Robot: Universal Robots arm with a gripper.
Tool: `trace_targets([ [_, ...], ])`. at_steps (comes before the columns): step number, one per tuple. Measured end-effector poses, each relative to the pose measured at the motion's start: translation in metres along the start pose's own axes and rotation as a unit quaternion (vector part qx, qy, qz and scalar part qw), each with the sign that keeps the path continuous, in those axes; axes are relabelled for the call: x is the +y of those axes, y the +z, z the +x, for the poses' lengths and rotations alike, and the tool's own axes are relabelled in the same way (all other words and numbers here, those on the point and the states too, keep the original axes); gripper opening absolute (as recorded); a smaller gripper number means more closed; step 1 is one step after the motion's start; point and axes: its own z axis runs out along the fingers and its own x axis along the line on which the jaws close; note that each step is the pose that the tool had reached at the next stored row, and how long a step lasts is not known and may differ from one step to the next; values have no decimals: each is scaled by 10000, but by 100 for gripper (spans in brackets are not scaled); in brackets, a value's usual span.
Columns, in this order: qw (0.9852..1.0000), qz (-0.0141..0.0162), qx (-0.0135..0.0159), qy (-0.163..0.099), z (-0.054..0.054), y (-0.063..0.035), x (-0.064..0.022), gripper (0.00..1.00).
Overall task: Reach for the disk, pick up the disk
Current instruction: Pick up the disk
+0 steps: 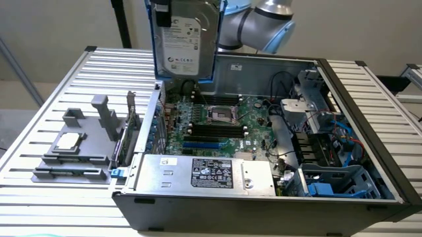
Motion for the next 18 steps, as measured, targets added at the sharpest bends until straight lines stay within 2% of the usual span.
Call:
trace_targets([
  [18,10000,0,0,0,365,-4,-814,33],
])
